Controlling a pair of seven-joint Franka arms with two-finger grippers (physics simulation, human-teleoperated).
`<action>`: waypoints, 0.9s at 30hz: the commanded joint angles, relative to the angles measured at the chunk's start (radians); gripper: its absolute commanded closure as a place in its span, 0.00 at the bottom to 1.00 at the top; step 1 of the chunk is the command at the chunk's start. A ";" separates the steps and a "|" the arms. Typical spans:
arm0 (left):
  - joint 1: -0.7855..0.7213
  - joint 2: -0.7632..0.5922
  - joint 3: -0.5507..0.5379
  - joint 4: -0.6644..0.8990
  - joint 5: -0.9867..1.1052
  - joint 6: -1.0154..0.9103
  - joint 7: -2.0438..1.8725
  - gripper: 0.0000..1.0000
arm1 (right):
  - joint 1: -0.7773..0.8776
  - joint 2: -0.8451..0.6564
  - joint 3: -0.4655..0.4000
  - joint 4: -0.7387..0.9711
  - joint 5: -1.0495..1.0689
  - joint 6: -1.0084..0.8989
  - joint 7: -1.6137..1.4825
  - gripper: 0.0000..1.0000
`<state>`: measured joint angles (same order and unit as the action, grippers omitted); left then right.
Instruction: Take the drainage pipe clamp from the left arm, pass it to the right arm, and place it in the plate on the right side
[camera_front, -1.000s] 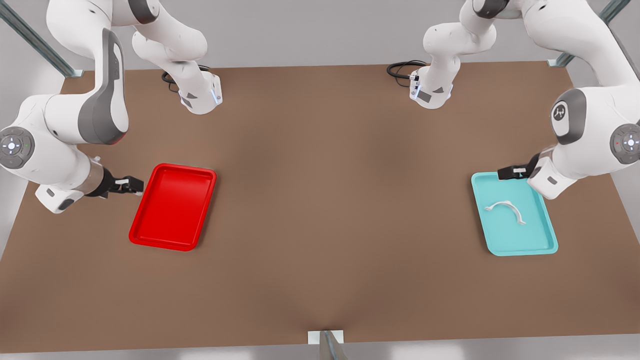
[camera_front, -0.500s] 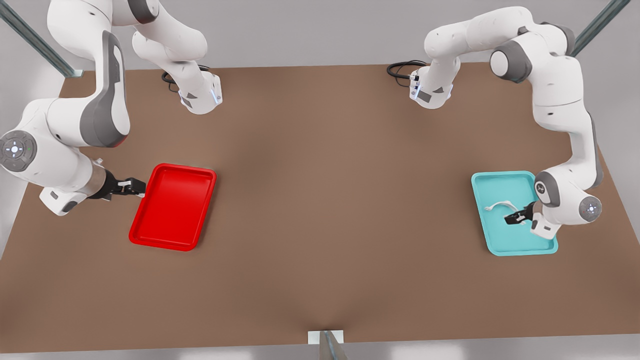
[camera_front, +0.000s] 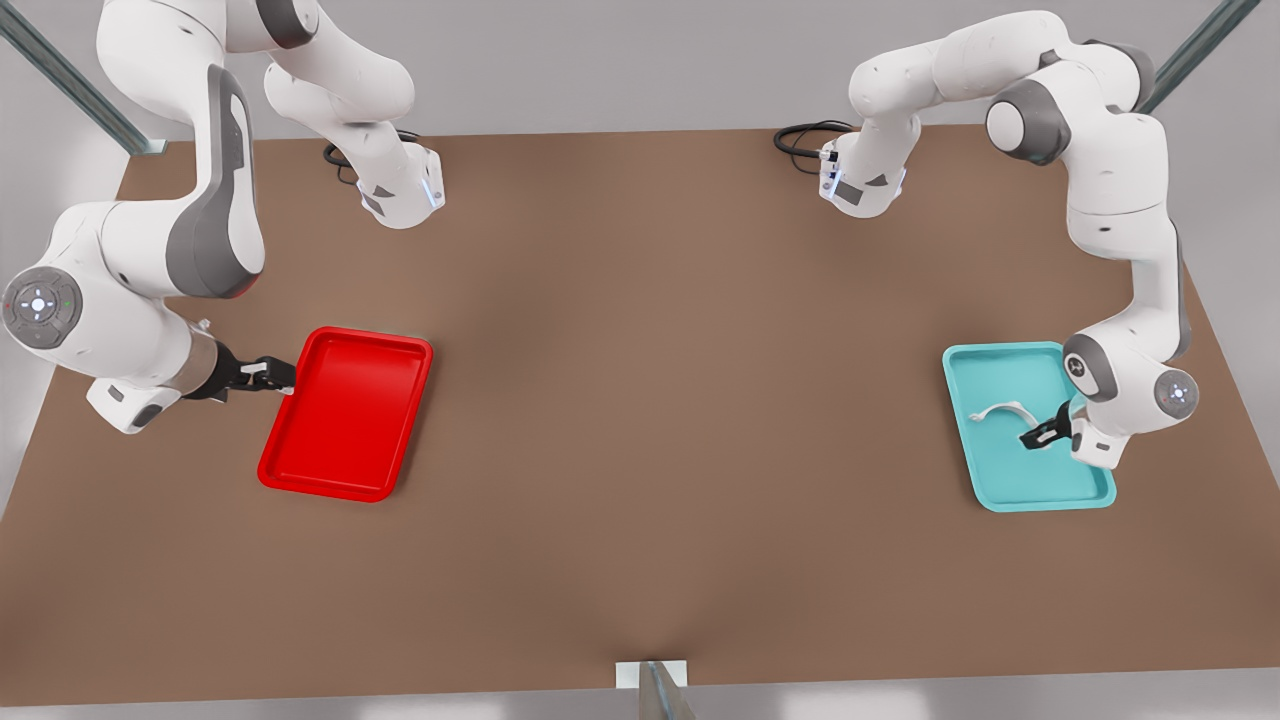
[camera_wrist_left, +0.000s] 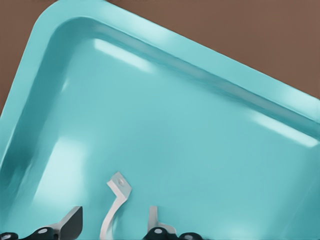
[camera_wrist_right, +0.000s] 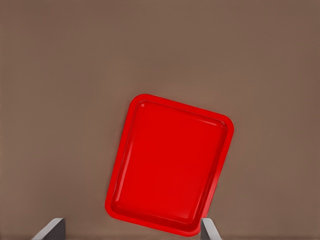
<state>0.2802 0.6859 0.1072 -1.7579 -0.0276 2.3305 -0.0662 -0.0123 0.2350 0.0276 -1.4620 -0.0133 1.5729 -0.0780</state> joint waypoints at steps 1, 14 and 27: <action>-0.001 -0.003 0.000 0.000 -0.003 -0.010 0.011 0.38 | 0.000 0.000 0.000 0.000 0.001 -0.001 -0.006 0.00; -0.007 -0.003 0.009 0.002 -0.002 -0.036 0.016 0.56 | 0.000 0.004 0.000 0.000 0.001 -0.004 -0.006 0.00; -0.012 0.000 0.019 0.017 -0.002 -0.036 0.013 0.79 | 0.000 0.004 0.000 0.000 0.001 -0.010 -0.006 0.00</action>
<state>0.2685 0.6874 0.1254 -1.7429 -0.0199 2.2955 -0.0725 -0.0126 0.2404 0.0276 -1.4624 -0.0129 1.5651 -0.0827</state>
